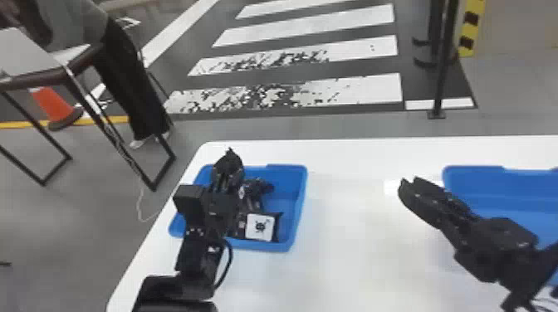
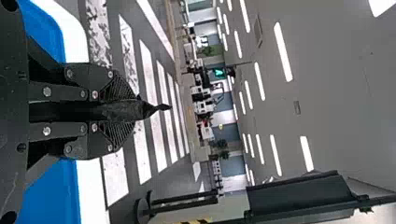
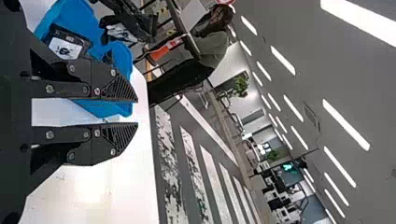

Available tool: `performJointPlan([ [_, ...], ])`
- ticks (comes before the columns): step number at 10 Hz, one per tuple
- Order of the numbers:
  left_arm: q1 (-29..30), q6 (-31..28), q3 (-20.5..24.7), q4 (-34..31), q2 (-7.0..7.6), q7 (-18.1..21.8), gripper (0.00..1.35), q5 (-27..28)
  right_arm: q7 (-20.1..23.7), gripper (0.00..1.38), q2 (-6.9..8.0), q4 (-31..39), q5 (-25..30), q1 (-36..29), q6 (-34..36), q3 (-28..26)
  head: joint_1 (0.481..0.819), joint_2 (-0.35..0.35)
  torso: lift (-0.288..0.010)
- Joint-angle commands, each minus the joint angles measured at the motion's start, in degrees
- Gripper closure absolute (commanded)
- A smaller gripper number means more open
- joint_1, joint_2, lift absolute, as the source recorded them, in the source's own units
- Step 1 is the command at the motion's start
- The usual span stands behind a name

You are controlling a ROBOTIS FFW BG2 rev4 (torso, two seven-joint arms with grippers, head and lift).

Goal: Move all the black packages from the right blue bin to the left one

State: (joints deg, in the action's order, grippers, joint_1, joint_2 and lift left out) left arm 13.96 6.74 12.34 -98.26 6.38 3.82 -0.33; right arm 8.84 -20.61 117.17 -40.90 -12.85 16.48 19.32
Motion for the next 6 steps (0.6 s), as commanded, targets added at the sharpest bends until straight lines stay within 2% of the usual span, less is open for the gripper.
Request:
performJointPlan([
  [1, 0.81, 1.42, -1.49, 0.31, 0.03, 1.63, 0.16, -8.23, 0.83, 0.42, 1.27, 1.02, 3.54, -2.90, -1.58, -5.27, 0.695, 0.350, -0.132],
  [2, 1.79, 6.76, -3.32, 0.17, -0.05, 2.50, 0.01, -10.18, 1.09, 0.14, 2.33, 2.29, 6.40, -5.71, -3.26, -9.15, 0.695, 0.350, -0.132],
  [3, 3.34, 12.53, -5.37, -0.53, -0.14, 4.00, 0.07, -12.35, 1.09, 0.11, 3.38, 3.69, 9.03, -8.38, -5.09, -12.81, 0.695, 0.310, -0.132],
  [6, 14.16, 15.62, -8.80, -13.33, -2.25, 3.65, 0.00, -12.23, 1.00, 0.11, 6.98, 8.90, 16.57, -16.40, -10.43, -22.52, 0.695, 0.138, -0.132],
])
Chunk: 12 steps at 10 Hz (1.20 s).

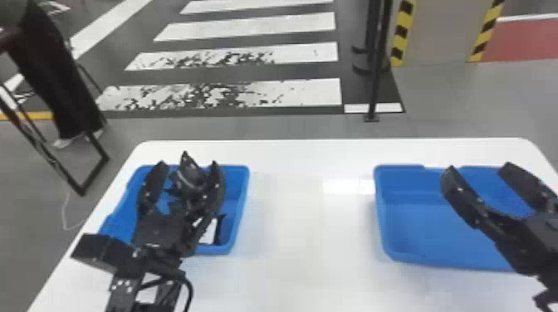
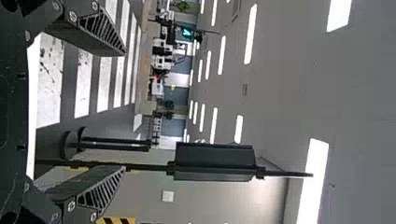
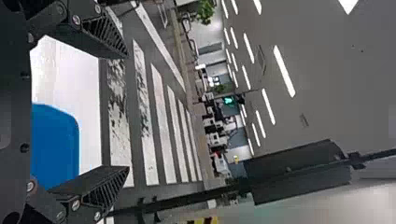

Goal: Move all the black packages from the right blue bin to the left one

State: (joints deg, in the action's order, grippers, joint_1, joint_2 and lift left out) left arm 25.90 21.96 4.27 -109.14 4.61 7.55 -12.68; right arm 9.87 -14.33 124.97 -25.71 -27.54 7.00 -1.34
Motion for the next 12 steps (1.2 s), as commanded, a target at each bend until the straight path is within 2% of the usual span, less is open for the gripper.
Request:
performJointPlan([
  [1, 4.89, 0.40, -1.76, -5.40, -1.00, -0.26, 0.00, 0.23, -0.02, 0.12, 2.20, 3.35, 3.09, -4.38, -2.08, -4.83, 0.695, 0.108, -0.132],
  [2, 7.00, 0.40, -1.87, -7.23, -1.36, -0.70, 0.00, 2.17, -0.20, 0.12, 3.25, 5.60, 4.57, -7.05, -3.07, -7.23, 0.695, 0.059, -0.132],
  [3, 8.83, -3.25, 0.76, -10.18, -1.88, -0.87, 0.00, 8.34, -0.64, 0.12, 4.22, 7.85, 5.83, -10.00, -3.21, -9.17, 0.695, 0.015, -0.132],
  [4, 11.64, -9.86, 2.13, -16.09, -2.23, -1.84, 0.00, 14.28, -0.99, 0.12, 4.83, 8.69, 5.83, -12.25, -2.93, -9.97, 0.695, -0.014, -0.132],
  [5, 13.05, -16.33, 1.10, -19.04, -2.06, -3.42, 0.00, 15.31, -1.34, 0.12, 5.45, 9.96, 6.51, -13.94, -0.96, -10.66, 0.695, -0.024, -0.132],
  [12, 12.91, -16.61, 0.53, -18.76, -1.97, -4.21, 0.00, 11.31, -1.34, 0.12, 5.54, 9.40, 6.74, -13.52, 0.59, -9.97, 0.695, -0.026, -0.132],
])
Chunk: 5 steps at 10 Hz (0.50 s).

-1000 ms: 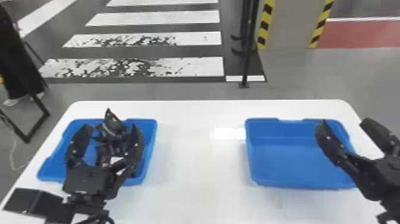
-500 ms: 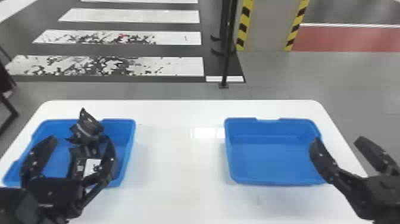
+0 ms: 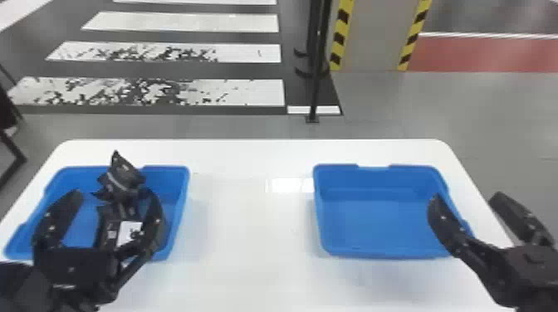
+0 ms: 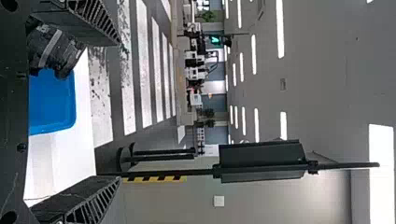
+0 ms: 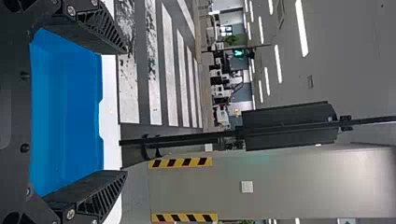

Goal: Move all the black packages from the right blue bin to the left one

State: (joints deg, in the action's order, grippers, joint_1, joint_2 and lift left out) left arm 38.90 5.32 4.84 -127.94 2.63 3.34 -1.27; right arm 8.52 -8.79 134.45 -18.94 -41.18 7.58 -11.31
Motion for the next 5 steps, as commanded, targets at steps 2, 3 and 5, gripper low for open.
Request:
performJointPlan([
  [2, -0.23, 0.03, -0.27, 0.18, 0.19, 0.00, 0.00, -0.33, 0.00, 0.12, -0.09, -0.37, -0.02, 0.40, 0.02, 0.23, 0.695, -0.027, -0.132],
  [3, -0.23, -0.11, -0.38, 0.32, 0.19, 0.00, 0.00, -0.44, 0.00, 0.12, -0.18, -0.37, -0.02, 0.54, 0.02, 0.23, 0.695, -0.029, -0.132],
  [5, -0.51, 0.03, -0.73, 0.46, 0.27, 0.00, 0.00, -0.67, 0.00, 0.12, -0.26, -0.51, 0.09, 0.96, 0.02, 0.34, 0.695, -0.029, -0.132],
])
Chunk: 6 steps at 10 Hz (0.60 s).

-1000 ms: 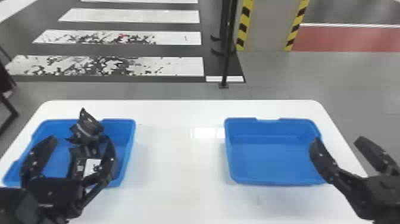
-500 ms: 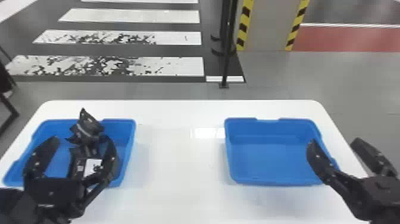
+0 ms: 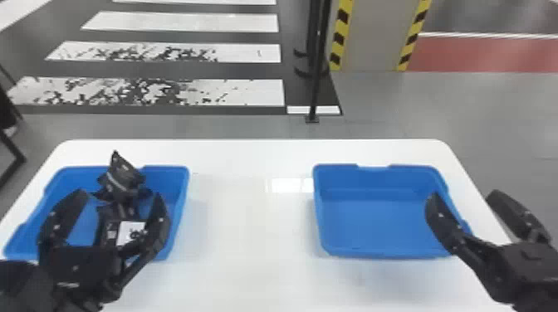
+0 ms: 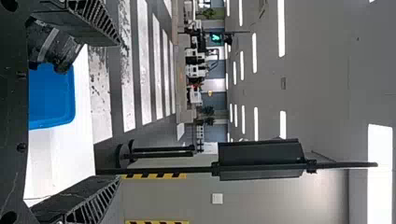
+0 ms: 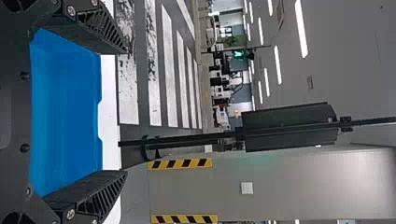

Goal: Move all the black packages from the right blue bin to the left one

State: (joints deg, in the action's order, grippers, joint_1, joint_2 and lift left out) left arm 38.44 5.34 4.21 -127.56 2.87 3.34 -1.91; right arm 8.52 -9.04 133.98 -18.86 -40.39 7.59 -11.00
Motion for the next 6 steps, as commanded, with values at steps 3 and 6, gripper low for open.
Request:
performJointPlan([
  [3, -0.34, -0.13, -0.44, 0.36, 0.21, 0.00, 0.00, -0.26, 0.00, 0.12, -0.10, -0.31, 0.01, 0.31, 0.00, 0.15, 0.695, -0.032, -0.132],
  [6, -0.48, -0.27, -0.55, 0.64, 0.29, 0.00, 0.00, -0.83, 0.00, 0.12, -0.28, -0.31, 0.01, 0.45, 0.00, 0.38, 0.695, -0.034, -0.132],
])
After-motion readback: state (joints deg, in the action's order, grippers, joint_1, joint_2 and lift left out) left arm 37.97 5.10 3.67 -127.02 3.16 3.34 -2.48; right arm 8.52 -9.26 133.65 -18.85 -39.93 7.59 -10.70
